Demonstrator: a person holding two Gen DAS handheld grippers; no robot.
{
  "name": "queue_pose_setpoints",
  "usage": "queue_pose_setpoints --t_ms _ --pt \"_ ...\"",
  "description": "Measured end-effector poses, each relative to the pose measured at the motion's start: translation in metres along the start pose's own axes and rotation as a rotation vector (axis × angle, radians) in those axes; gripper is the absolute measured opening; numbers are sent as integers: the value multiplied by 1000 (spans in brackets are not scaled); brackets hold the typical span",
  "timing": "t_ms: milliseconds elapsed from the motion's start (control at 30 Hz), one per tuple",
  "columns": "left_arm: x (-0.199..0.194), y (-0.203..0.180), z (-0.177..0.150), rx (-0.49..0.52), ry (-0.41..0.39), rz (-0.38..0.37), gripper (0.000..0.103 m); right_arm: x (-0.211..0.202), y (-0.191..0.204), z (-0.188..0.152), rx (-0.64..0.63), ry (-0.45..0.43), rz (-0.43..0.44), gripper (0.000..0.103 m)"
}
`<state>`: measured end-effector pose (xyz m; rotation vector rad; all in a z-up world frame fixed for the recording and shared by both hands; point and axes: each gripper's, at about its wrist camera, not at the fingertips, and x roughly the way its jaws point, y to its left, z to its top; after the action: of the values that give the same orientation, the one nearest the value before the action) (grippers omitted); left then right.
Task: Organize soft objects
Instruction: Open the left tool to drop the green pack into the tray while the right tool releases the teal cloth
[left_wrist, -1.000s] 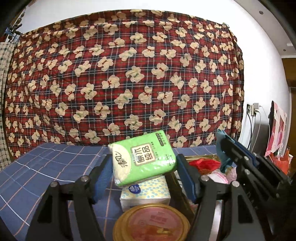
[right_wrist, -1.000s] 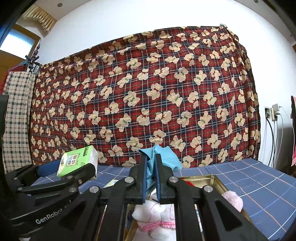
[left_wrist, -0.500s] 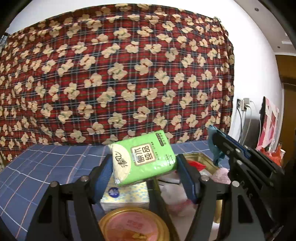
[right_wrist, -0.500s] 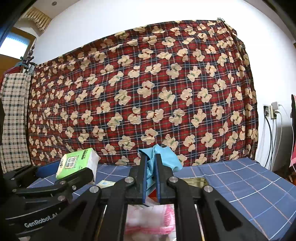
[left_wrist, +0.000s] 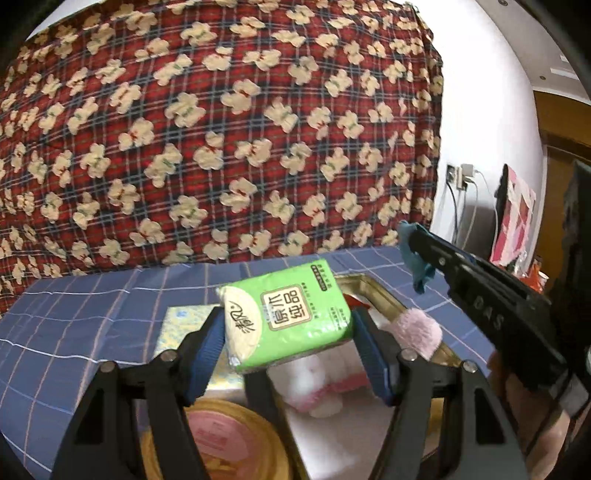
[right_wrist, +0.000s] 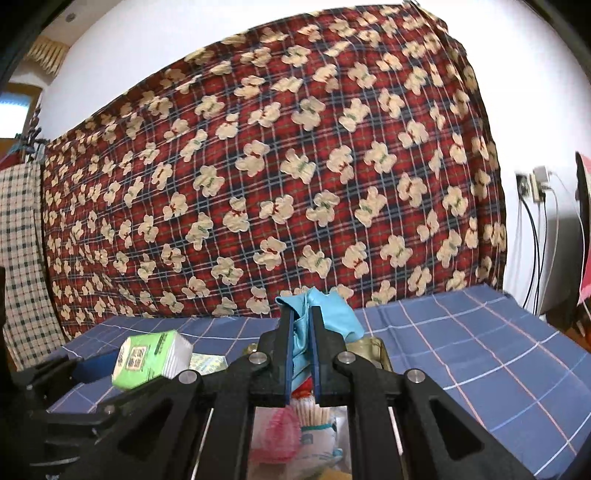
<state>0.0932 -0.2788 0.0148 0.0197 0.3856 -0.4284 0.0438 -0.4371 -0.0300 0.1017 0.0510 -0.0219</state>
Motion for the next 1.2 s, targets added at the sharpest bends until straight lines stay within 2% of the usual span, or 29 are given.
queue_pose_setpoints --t_ms 467,967,1000,1067,1100,1133,1200 --pt "22 -27 -10 11 137 -76 69 27 -11 1 6 155 51 9" --pt "32 -32 -18 36 182 -67 71 42 -5 -10 -20 247 67 9" --pt "33 -31 -18 36 185 -65 72 41 -5 -11 -22 247 64 13" --pt "34 -30 -19 34 189 -61 72 41 -5 -11 -24 250 58 35" --pt "34 -29 -19 34 190 -59 73 40 -5 -12 -21 249 61 58" --pt "34 -29 -20 34 187 -58 73 38 -5 -12 -18 239 60 71" --pt "34 -29 -20 35 187 -55 74 31 -6 -9 -13 204 51 72"
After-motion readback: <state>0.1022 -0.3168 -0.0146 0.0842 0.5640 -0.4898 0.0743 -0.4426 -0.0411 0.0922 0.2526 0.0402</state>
